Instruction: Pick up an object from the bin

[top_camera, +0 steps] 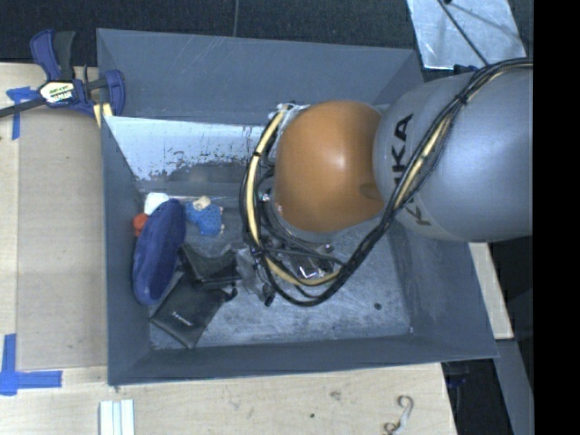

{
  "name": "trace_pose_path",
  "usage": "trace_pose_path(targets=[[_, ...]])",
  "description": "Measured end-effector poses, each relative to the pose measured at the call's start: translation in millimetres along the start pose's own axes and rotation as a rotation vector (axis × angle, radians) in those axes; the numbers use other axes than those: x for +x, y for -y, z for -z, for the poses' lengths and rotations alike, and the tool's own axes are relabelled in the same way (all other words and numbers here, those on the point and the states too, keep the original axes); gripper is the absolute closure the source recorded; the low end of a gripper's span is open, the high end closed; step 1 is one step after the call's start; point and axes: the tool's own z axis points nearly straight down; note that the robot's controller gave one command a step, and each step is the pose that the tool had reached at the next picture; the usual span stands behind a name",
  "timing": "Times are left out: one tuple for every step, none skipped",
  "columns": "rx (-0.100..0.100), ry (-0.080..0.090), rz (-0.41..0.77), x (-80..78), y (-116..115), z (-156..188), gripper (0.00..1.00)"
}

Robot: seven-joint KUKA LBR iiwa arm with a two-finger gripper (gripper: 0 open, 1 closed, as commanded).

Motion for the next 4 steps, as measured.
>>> trace_pose_path(targets=[[-0.002,0.006,-0.259,-34.6,-64,-23,1.00],[0.002,0.008,-0.023,-82.8,10,-59,1.00],[0.001,0.007,-0.022,-82.6,9,-59,0.00],[0.001,0.004,0.179,-32.7,26,-110,0.00]])
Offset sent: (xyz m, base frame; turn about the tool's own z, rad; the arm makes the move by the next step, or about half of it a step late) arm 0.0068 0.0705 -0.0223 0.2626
